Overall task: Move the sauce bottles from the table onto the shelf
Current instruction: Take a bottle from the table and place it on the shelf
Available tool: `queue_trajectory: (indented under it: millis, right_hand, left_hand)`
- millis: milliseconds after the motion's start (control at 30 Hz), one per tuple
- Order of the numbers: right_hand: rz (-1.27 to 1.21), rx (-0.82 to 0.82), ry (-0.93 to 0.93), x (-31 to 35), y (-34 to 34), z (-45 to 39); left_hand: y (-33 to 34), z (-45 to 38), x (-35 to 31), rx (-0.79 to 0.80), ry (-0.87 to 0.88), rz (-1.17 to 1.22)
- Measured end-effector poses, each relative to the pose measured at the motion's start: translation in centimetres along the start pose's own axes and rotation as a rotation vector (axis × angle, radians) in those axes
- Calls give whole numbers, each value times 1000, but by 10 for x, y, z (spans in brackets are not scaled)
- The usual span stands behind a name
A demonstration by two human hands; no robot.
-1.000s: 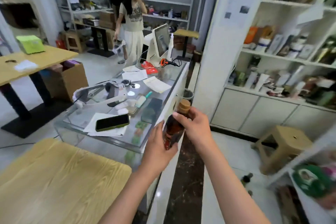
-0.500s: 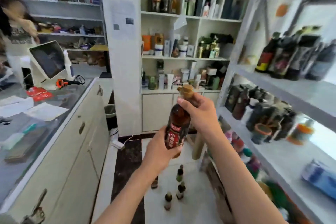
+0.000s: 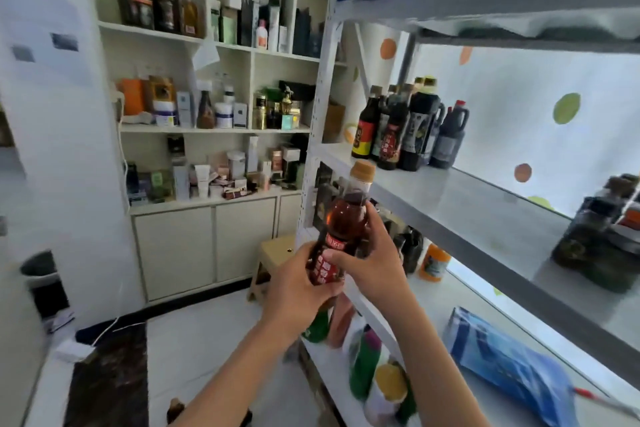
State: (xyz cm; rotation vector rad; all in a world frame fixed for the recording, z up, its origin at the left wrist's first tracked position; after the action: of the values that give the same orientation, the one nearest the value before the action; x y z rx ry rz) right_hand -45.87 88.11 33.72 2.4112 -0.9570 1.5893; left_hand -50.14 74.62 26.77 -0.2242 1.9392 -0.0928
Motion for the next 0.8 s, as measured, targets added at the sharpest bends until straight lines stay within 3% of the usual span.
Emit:
queue_trajectory:
  millis: [267, 533, 800]
  right_hand:
    - [82, -174, -122, -3, 0, -103]
    - [99, -433, -92, -6, 34, -251]
    - [205, -489, -46, -36, 31, -334]
  left_hand:
    - [57, -95, -6, 53, 74, 100]
    - [96, -243, -25, 24, 154, 174]
    - [156, -336, -15, 70, 203, 162]
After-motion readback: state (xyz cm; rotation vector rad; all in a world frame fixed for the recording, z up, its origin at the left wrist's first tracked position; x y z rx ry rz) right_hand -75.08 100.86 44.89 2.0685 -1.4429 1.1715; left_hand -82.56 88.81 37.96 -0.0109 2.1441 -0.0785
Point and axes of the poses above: each hand's wrist, its own z-axis away from the middle knuckle, its own y-axis out of the palm, x = y × z, the point moved 4 cm from there along -z, towards the middle knuckle, and after that the axes turned 15 degrees about -x, right-handed, at the moved point
